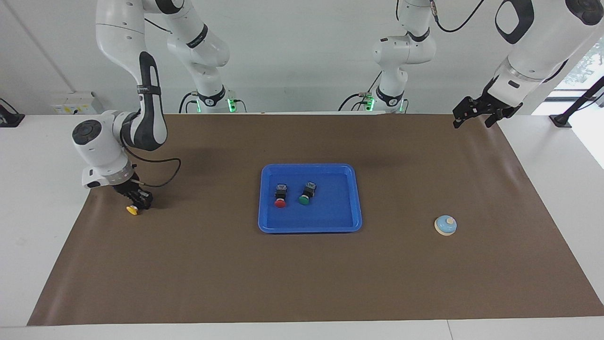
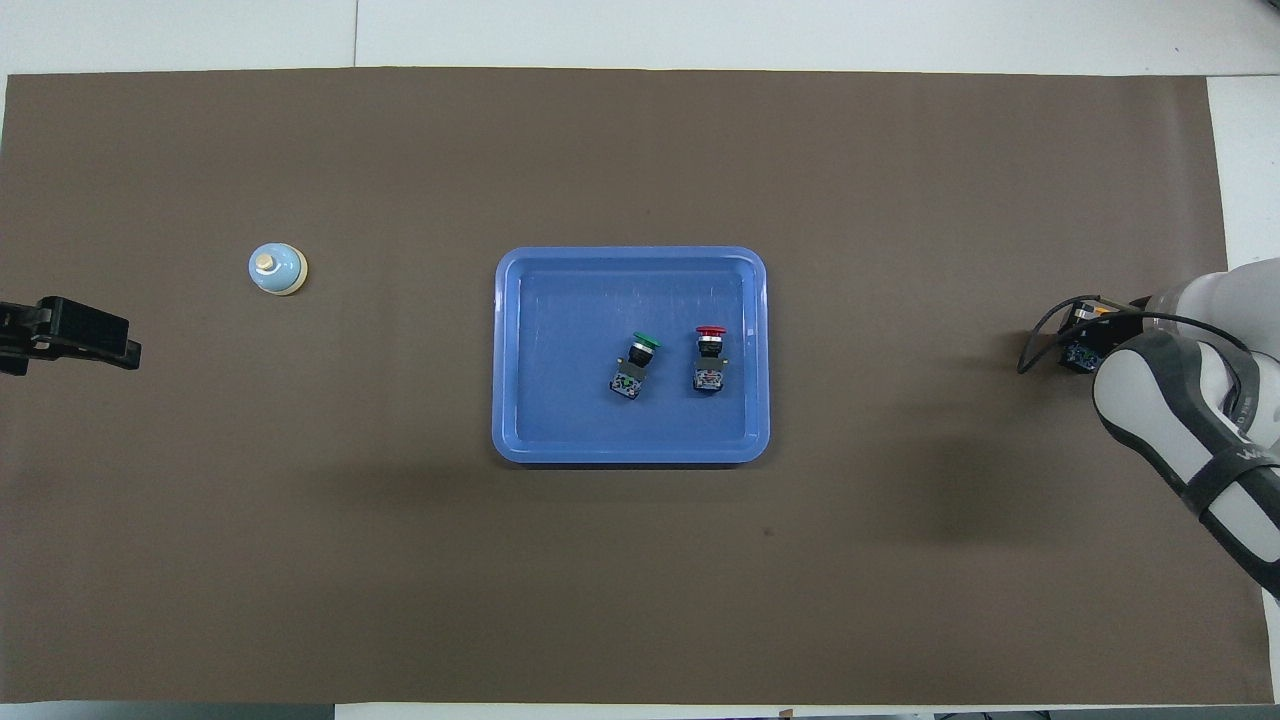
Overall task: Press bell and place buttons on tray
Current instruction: 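Grasp the yellow-capped button with the right gripper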
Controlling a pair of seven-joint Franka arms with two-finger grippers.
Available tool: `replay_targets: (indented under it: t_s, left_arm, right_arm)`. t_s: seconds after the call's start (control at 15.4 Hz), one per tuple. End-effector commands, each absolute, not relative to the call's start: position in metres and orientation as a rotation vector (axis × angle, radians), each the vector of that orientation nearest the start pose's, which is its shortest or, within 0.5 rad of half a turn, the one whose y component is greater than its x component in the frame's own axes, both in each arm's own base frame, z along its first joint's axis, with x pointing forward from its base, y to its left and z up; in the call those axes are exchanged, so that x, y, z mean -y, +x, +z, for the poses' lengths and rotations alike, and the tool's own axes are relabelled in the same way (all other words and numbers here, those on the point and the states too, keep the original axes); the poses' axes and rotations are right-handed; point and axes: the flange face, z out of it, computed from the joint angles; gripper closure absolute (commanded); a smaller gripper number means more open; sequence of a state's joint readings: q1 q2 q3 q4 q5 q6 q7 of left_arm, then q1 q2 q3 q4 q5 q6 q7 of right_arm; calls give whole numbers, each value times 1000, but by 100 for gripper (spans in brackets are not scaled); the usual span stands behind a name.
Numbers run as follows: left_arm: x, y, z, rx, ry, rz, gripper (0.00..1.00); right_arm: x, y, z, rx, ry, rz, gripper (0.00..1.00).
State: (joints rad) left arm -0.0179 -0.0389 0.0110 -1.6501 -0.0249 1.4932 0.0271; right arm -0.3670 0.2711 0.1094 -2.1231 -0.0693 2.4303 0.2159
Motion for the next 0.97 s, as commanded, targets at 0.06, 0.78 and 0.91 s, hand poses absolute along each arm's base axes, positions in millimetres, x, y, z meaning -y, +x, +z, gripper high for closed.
replay_targets:
  t_s: [0.06,0.78,0.91]
  left_arm:
    - [5,527,604,-37,-3156,182,0]
    - [5,527,605,-37,-3156,179,0]
    - [4,527,604,-37,-3156,182,0]
  right_arm:
    - [117,581,321,-569,-3124,5,100]
    - [-131,613,418,-540,-3047,97,100]
    - [-195,602,430,-522,-3045,70,100]
